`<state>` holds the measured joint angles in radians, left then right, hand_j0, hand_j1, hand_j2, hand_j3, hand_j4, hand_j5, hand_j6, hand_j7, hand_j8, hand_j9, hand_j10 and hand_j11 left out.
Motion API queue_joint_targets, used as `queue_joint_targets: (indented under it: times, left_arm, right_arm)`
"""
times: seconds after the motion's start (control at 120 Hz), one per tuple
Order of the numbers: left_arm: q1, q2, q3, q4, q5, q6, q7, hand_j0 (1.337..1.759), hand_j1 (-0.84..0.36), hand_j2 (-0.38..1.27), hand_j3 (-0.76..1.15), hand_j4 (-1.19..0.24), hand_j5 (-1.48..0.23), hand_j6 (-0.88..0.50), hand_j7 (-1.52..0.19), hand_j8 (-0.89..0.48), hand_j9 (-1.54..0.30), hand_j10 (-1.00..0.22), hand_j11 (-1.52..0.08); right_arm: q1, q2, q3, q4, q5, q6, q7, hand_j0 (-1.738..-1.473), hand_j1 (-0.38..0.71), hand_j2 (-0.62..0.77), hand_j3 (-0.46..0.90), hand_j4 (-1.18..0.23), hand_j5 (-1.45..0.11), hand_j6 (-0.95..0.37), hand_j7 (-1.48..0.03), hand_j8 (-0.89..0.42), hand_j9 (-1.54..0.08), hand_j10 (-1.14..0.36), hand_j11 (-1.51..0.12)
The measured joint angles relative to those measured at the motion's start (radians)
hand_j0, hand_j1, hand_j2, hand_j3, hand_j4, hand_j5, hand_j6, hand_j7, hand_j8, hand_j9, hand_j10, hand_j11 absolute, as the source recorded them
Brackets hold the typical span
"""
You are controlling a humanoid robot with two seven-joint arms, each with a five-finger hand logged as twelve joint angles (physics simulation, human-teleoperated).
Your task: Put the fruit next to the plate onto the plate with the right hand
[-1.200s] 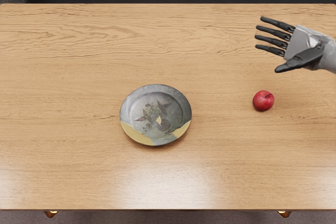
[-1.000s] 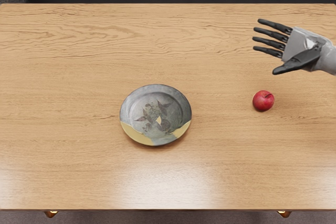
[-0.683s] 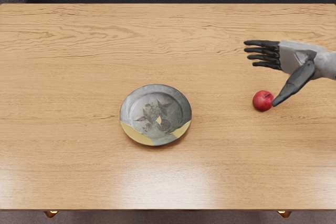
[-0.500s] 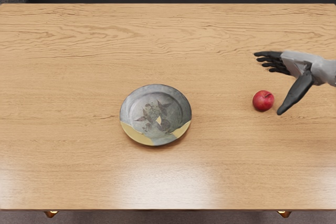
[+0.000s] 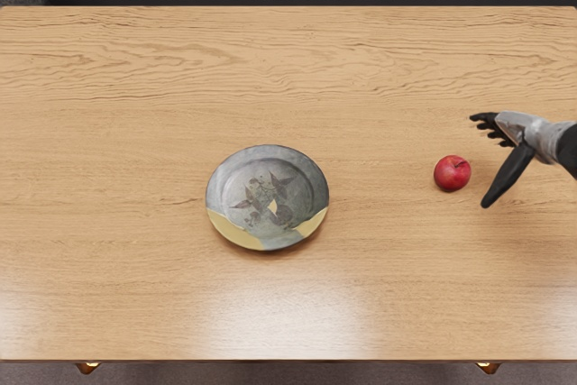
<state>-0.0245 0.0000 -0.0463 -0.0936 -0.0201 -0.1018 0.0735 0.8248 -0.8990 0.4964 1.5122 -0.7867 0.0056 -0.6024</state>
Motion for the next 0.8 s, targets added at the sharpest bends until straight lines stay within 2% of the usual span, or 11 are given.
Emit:
queue_joint_targets:
  times: [0.333, 0.475, 0.608, 0.8]
  left_arm:
    - [0.0, 0.0, 0.0, 0.0, 0.0, 0.0, 0.0, 1.658, 0.07, 0.05, 0.0, -0.23, -0.3, -0.23, -0.3, -0.23, -0.3, -0.23, -0.3]
    - [0.0, 0.0, 0.0, 0.0, 0.0, 0.0, 0.0, 1.658, 0.07, 0.05, 0.0, -0.23, -0.3, -0.23, -0.3, -0.23, -0.3, -0.23, -0.3]
    - [-0.001, 0.0, 0.0, 0.0, 0.0, 0.0, 0.0, 1.658, 0.07, 0.05, 0.0, -0.23, -0.3, -0.23, -0.3, -0.23, -0.3, -0.23, -0.3]
    - [-0.001, 0.0, 0.0, 0.0, 0.0, 0.0, 0.0, 1.658, 0.07, 0.05, 0.0, -0.23, -0.3, -0.23, -0.3, -0.23, -0.3, -0.23, -0.3]
  right_arm:
    - [0.05, 0.107, -0.008, -0.079, -0.017, -0.039, -0.008, -1.658, -0.3, -0.01, 0.0, -0.04, -0.05, -0.05, -0.05, -0.04, -0.05, -0.04, -0.05]
    - [0.1, 0.117, -0.091, -0.089, 0.002, -0.07, -0.008, -1.658, -0.3, -0.01, 0.0, -0.04, -0.05, -0.05, -0.05, -0.04, -0.05, -0.04, -0.05]
    - [0.189, 0.093, -0.201, -0.05, 0.064, -0.127, -0.008, -1.658, -0.3, -0.01, 0.0, -0.04, -0.05, -0.05, -0.05, -0.04, -0.05, -0.04, -0.05]
    - [0.223, 0.082, -0.299, 0.006, 0.069, -0.242, -0.008, -1.658, -0.3, -0.01, 0.0, -0.04, -0.05, -0.05, -0.05, -0.05, -0.05, -0.04, -0.05]
